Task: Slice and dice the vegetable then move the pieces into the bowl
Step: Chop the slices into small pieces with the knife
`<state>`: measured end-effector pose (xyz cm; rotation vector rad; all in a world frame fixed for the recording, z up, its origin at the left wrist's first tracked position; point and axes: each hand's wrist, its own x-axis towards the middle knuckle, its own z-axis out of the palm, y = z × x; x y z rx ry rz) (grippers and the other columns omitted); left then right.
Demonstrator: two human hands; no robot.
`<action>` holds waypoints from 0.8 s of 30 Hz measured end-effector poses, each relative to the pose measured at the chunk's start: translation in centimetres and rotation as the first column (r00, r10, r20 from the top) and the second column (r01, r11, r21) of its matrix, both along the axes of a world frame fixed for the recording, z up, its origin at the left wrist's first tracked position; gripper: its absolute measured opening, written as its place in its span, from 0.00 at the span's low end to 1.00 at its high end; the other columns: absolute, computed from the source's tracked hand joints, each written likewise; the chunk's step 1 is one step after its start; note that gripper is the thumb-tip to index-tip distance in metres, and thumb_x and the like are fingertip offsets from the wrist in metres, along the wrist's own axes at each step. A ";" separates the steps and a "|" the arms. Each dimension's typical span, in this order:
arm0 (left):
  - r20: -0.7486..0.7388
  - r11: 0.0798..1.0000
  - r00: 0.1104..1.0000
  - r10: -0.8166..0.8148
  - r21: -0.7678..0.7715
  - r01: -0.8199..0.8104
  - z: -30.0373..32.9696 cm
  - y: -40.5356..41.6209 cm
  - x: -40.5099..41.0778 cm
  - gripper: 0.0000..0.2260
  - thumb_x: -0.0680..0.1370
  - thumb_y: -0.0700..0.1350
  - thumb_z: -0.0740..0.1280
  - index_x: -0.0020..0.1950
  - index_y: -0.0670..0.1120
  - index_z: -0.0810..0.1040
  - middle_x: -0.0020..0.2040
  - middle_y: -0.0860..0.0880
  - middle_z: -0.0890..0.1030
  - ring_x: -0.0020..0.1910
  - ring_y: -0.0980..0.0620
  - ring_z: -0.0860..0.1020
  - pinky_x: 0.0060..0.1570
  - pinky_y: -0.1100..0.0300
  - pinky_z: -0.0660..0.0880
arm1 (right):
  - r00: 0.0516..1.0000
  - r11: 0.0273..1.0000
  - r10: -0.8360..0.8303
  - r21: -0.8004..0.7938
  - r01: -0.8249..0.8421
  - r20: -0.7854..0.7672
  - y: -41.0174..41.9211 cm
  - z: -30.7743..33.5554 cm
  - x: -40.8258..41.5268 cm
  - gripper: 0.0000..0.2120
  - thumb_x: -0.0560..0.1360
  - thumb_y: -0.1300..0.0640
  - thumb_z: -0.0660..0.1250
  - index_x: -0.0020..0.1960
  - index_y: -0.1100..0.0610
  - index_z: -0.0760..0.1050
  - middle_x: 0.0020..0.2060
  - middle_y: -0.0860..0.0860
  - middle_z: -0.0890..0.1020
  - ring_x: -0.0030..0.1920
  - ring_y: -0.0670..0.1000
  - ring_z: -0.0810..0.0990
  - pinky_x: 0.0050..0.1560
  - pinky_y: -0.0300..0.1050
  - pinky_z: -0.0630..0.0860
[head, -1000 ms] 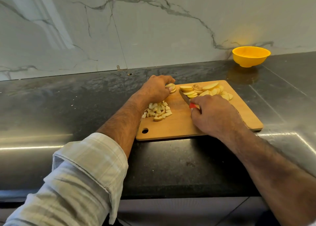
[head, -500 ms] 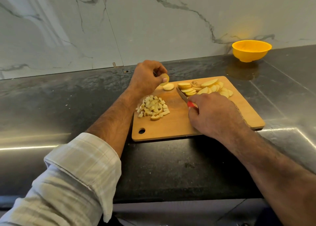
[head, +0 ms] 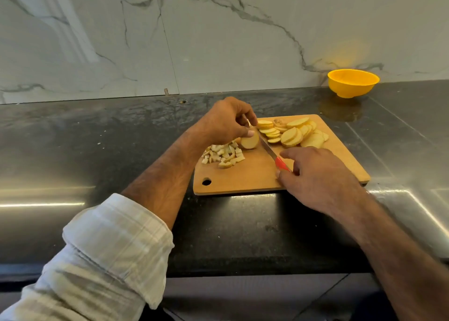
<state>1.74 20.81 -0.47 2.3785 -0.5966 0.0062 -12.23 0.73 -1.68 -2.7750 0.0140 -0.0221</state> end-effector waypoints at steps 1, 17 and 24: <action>0.006 1.000 1.000 -0.011 -0.004 0.011 -0.1 -0.2 0.0 0.07 0.77 0.42 0.78 0.53 0.51 0.86 0.47 0.53 0.85 0.47 0.58 0.83 0.49 0.60 0.82 | 1.000 1.000 -0.007 0.002 0.007 -0.014 -0.2 0.1 -0.1 0.25 0.80 0.40 0.66 0.76 0.41 0.70 0.59 0.46 0.80 0.56 0.49 0.75 0.56 0.52 0.78; -0.092 0.942 0.993 -0.072 0.321 0.098 0.4 -0.3 -0.3 0.13 0.73 0.48 0.81 0.57 0.50 0.87 0.51 0.57 0.84 0.50 0.59 0.80 0.62 0.50 0.78 | 0.998 0.995 0.005 -0.102 -0.011 -0.059 3.4 1.5 0.0 0.19 0.81 0.48 0.64 0.71 0.48 0.74 0.59 0.48 0.79 0.53 0.50 0.75 0.49 0.47 0.74; -0.070 0.947 0.995 -0.065 0.311 0.084 0.5 -0.5 -0.5 0.11 0.74 0.50 0.81 0.54 0.51 0.86 0.48 0.57 0.82 0.51 0.58 0.80 0.51 0.57 0.76 | 1.000 0.986 0.011 -0.164 -0.012 -0.010 3.1 2.1 -1.1 0.20 0.82 0.45 0.63 0.72 0.46 0.72 0.58 0.47 0.79 0.53 0.49 0.75 0.49 0.48 0.78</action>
